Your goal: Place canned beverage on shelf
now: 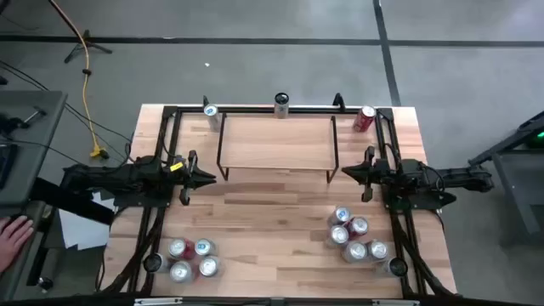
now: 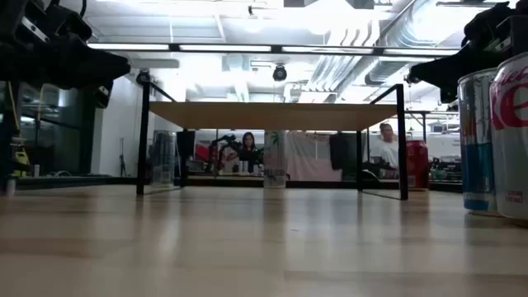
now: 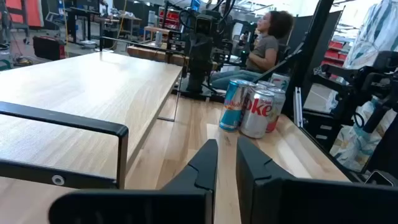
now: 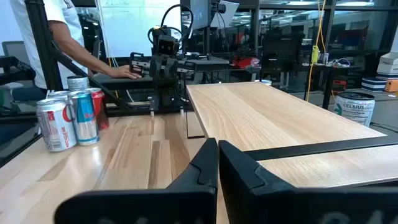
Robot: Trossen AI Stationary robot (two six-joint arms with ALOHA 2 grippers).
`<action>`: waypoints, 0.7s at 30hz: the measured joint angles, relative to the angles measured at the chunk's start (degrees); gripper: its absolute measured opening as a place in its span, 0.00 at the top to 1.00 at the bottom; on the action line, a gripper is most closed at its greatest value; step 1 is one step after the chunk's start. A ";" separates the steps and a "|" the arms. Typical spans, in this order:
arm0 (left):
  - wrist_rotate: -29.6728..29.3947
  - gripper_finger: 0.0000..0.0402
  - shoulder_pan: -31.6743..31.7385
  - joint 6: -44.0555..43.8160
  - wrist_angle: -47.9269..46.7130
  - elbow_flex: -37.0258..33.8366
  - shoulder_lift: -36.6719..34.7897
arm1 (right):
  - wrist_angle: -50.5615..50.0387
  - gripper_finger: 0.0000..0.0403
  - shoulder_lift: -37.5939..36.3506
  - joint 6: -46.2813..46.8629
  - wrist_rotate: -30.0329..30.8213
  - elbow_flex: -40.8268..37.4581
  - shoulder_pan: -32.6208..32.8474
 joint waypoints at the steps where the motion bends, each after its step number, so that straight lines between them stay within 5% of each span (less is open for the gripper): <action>1: -0.01 0.98 -0.02 -0.01 -0.02 0.00 0.00 | -0.01 1.00 -0.01 -0.01 0.00 0.00 0.00; 21: -0.06 0.98 -0.01 0.00 -0.01 0.00 0.00 | -0.01 1.00 0.00 0.00 0.01 0.00 0.00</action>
